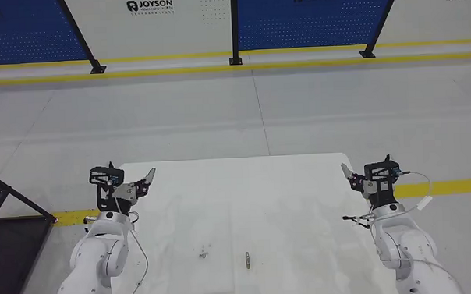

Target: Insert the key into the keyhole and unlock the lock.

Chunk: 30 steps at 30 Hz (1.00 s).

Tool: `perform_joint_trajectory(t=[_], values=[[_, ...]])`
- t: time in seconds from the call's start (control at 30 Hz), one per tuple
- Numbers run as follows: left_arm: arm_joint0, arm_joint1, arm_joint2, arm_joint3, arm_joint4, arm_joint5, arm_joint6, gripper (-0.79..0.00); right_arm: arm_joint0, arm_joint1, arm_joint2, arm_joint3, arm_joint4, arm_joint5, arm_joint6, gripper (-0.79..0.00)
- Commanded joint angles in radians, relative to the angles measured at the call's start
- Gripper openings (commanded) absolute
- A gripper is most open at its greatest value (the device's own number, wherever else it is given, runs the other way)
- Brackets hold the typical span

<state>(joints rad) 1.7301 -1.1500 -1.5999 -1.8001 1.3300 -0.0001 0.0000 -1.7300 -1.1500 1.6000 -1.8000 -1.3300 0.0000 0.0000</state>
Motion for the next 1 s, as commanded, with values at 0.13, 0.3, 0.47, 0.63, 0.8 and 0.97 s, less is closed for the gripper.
perform_joint_trajectory(t=[0.13, 0.3, 0.47, 0.63, 0.8, 0.97], values=[[0.122, 0.001, 0.041, -0.088, 0.07, -0.068, 0.015, 0.0, 0.0, 0.0, 0.0, 0.0, 0.0, 0.0, 0.0, 0.0], [0.33, 0.004, 0.066, -0.21, 0.156, -0.113, 0.001, 0.0, 0.0, 0.0, 0.0, 0.0, 0.0, 0.0, 0.0, 0.0], [0.44, 0.005, 0.108, -0.295, 0.187, -0.151, -0.122, 0.0, 0.0, 0.0, 0.0, 0.0, 0.0, 0.0, 0.0, 0.0], [0.458, 0.003, 0.183, -0.327, 0.157, -0.19, -0.3, 0.0, 0.0, 0.0, 0.0, 0.0, 0.0, 0.0, 0.0, 0.0], [0.395, -0.007, 0.266, -0.315, 0.142, -0.135, -0.511, 0.0, 0.0, 0.0, 0.0, 0.0, 0.0, 0.0, 0.0, 0.0], [0.308, -0.02, 0.367, -0.257, 0.247, -0.037, -0.614, 0.0, 0.0, 0.0, 0.0, 0.0, 0.0, 0.0, 0.0, 0.0]])
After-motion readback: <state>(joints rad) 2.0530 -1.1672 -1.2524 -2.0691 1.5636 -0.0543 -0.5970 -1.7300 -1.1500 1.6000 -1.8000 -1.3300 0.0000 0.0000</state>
